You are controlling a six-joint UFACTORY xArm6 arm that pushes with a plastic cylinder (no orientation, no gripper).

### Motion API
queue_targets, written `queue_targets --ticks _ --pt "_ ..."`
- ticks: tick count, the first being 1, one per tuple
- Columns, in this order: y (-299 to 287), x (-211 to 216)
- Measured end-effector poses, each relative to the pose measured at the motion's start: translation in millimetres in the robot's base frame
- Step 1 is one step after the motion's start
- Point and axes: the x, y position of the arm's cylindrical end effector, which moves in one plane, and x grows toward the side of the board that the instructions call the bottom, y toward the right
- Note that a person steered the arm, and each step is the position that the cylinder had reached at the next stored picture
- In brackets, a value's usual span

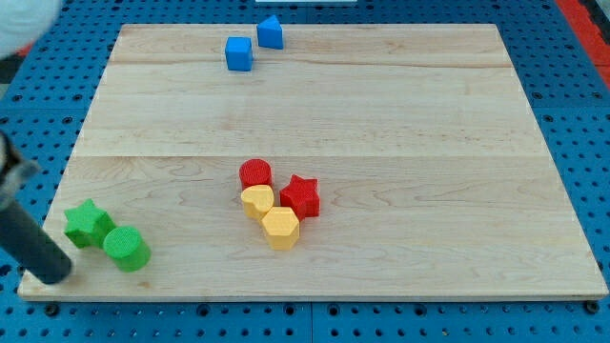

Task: Place the green star at left center of the board

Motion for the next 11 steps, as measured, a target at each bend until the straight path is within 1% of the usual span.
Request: queue_targets --ticks 1,2,3,4,5,6,7,9,10,11 --pt "43.7 -9.0" --pt "91.1 -31.0" --pt "61.1 -82.3" --pt "63.9 -71.5" --pt "67.7 -40.3" --pt "59.7 -0.1" --pt "26.0 -5.8" --pt "-7.9 -106.4" --pt "-22.3 -142.3" --pt "12.6 -163.4"
